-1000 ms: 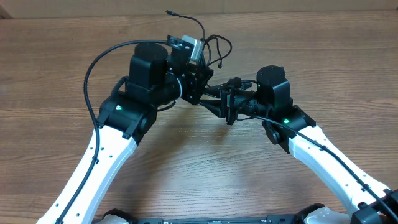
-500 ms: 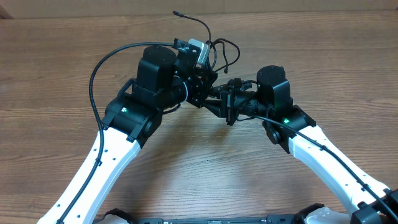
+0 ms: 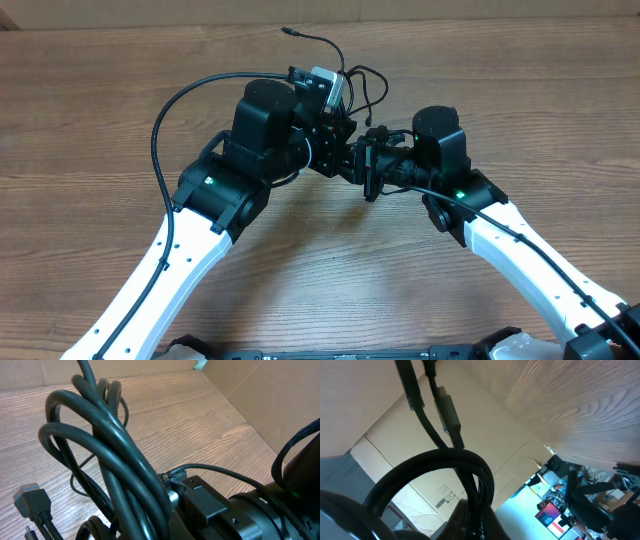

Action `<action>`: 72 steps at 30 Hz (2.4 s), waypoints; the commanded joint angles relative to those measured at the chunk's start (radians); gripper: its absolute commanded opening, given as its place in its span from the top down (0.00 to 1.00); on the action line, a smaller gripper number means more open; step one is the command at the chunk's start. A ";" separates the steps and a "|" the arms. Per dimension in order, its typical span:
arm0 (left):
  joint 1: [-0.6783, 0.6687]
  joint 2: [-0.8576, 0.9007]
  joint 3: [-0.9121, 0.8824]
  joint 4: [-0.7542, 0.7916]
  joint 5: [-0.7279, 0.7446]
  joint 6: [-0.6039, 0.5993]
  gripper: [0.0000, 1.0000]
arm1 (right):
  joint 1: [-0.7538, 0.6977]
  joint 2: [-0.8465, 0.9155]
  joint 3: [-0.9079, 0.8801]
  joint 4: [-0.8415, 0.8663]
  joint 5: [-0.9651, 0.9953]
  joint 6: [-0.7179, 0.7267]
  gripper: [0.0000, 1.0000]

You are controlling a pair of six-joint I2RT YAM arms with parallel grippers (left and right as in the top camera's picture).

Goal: Untangle cables

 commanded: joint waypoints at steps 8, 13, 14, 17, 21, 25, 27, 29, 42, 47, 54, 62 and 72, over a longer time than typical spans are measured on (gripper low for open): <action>-0.011 -0.005 0.007 -0.068 -0.155 -0.135 0.07 | 0.000 -0.014 0.016 0.044 -0.028 -0.030 0.96; 0.063 -0.013 0.007 -0.145 -0.122 -0.335 0.00 | -0.028 -0.014 0.016 0.042 -0.042 -0.034 0.96; 0.081 -0.013 0.007 -0.144 -0.082 -0.323 0.01 | -0.037 -0.014 0.016 0.041 -0.048 -0.036 0.96; 0.117 -0.013 0.007 -0.150 -0.031 -0.297 0.04 | -0.063 -0.014 0.016 0.039 -0.069 -0.058 0.96; 0.137 -0.013 0.007 -0.187 -0.047 -0.270 0.00 | -0.088 -0.014 0.016 -0.008 -0.068 -0.100 0.96; 0.137 -0.011 0.007 -0.278 -0.216 -0.246 0.00 | -0.113 -0.014 0.016 -0.091 -0.045 -0.218 0.76; 0.137 -0.004 0.007 -0.315 -0.304 -0.246 0.00 | -0.124 -0.014 0.016 -0.124 -0.021 -0.316 0.53; 0.137 0.007 0.006 -0.338 -0.355 -0.230 0.00 | -0.133 -0.014 0.016 -0.164 0.021 -0.434 0.34; 0.140 0.267 0.006 -0.400 -0.449 -0.312 0.28 | -0.136 -0.014 0.016 -0.442 0.243 -0.684 0.18; 0.142 0.378 0.006 -0.392 -0.449 -0.416 0.28 | -0.136 -0.014 0.016 -0.494 0.278 -0.727 0.18; 0.174 0.505 0.006 -0.339 -0.449 -0.457 0.53 | -0.136 -0.014 0.016 -0.523 0.296 -0.775 0.17; 0.221 0.556 0.006 -0.216 -0.442 -0.451 0.45 | -0.136 -0.014 0.016 -0.557 0.323 -0.775 0.14; 0.224 0.610 0.006 -0.133 -0.439 -0.398 0.59 | -0.135 -0.014 0.016 -0.568 0.327 -0.776 0.13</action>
